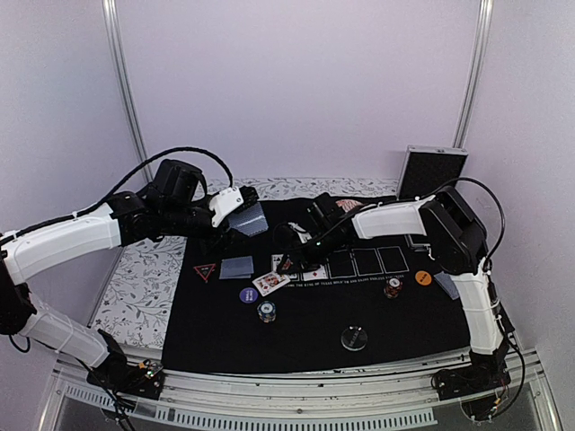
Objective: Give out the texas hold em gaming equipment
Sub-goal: Pick up the poker card from the community card area.
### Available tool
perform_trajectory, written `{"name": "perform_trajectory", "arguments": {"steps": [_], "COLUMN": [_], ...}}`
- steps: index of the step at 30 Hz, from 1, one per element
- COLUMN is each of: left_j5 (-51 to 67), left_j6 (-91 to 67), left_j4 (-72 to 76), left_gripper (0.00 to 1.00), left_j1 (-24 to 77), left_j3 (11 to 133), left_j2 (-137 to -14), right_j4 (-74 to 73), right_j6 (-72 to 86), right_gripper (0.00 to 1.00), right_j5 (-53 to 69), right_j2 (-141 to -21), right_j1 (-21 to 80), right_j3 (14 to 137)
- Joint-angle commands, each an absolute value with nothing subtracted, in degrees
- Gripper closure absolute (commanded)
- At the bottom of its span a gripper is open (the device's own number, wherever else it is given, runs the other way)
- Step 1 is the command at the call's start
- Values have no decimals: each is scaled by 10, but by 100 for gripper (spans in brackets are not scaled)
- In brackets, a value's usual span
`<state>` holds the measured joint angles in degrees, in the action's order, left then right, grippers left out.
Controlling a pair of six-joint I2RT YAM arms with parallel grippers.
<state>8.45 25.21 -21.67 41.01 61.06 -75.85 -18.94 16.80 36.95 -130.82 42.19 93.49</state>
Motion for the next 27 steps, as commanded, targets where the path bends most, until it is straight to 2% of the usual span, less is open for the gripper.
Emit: {"name": "perform_trajectory", "arguments": {"steps": [1,13,20,27], "left_j5": [90,88,87,87], "left_j6": [248,249,249,249], "left_j4": [-201,-202,-202,-202], "left_gripper": [50,50,49,49], "left_j1": [419,419,419,419], "left_j3": [613,613,613,613], "left_j2": [-749,-750,-748,-746], "right_j4": [-173,-138,-5,52], "right_j6": [168,215,315,361], "right_gripper": [52,57,63,70], "right_j5": [366,425,483,505], "right_j2": [-1322,-1336,-1306,-1304], "right_j1": [418,418,413,412], "right_j3": [955,938,844,814]}}
